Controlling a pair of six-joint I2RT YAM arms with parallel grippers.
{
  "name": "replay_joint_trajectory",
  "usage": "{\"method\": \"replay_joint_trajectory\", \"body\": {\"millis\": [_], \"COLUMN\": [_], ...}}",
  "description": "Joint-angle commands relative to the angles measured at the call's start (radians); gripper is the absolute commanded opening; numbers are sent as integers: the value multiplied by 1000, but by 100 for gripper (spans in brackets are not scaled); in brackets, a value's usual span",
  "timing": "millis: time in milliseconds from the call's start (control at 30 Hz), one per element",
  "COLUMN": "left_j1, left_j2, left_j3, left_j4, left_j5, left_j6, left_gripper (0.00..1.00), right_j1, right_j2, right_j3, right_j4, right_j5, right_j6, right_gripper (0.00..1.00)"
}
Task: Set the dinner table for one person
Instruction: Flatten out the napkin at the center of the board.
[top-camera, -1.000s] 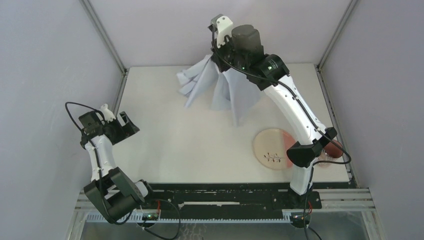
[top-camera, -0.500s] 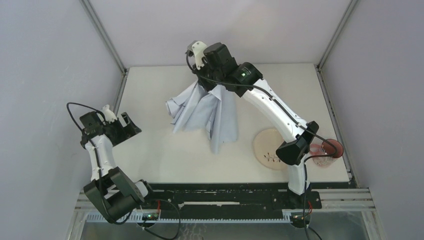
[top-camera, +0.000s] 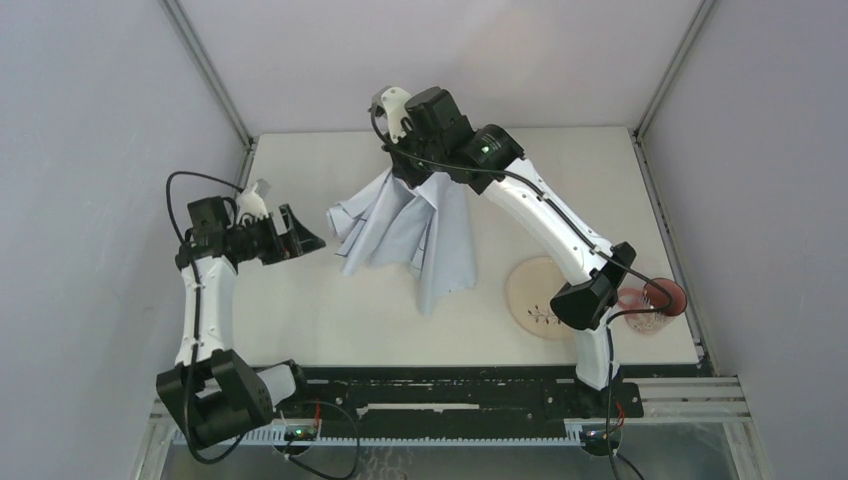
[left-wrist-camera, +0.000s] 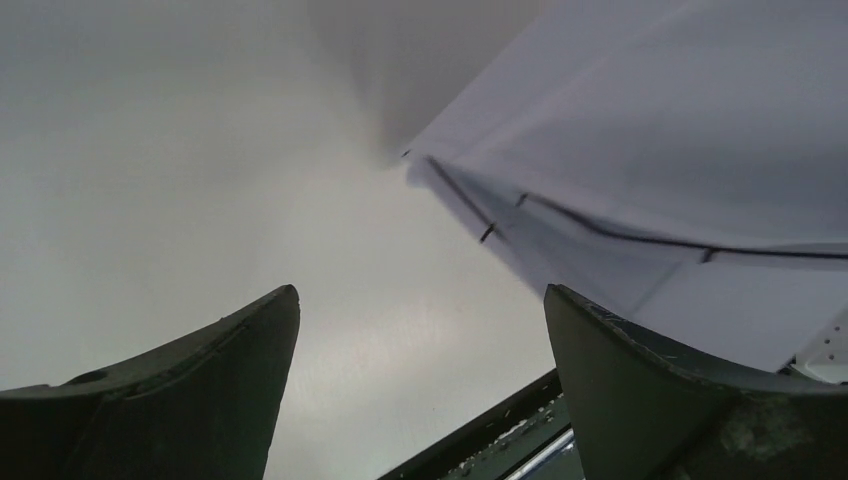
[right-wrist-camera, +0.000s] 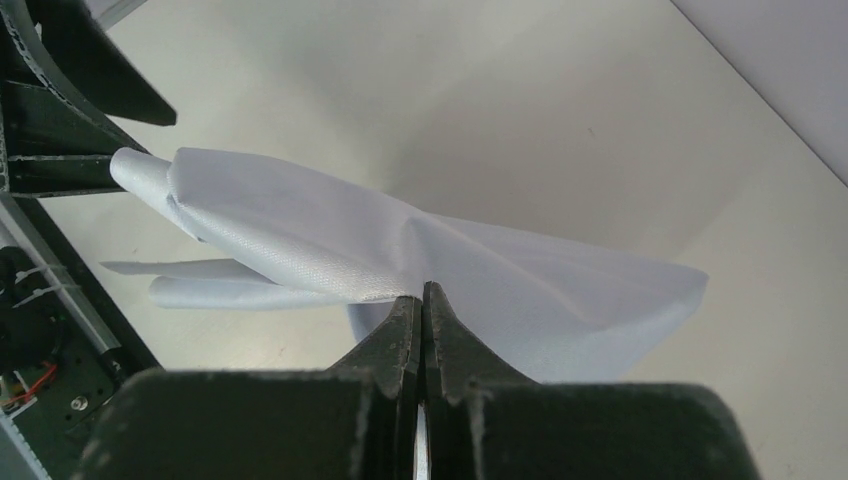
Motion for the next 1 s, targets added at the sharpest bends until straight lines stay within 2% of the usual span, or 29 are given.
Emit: {"method": "replay_joint_trajectory", "body": {"millis": [0, 133, 367, 567, 800, 967], "left_j1": [-75, -125, -148, -152, -158, -162], "left_j2": [-81, -93, -134, -140, -153, -105], "left_j3": [84, 90, 125, 158, 160, 193], "left_j4": [140, 183, 85, 63, 193, 219], "left_j5": [69, 106, 110, 166, 178, 159], "left_j6": [-167, -246, -180, -203, -297, -307], "left_gripper": [96, 96, 97, 97, 98, 98], "right_j1": [22, 13, -56, -43, -13, 35], "right_j2": [-51, -72, -67, -62, -69, -75], "right_j3": [40, 18, 27, 24, 9, 0], "right_j4": [28, 38, 72, 65, 63, 60], "right_j5": [-18, 20, 48, 75, 64, 93], "right_j6": [14, -6, 14, -2, 2, -16], "right_gripper": [0, 0, 0, 0, 0, 0]}}
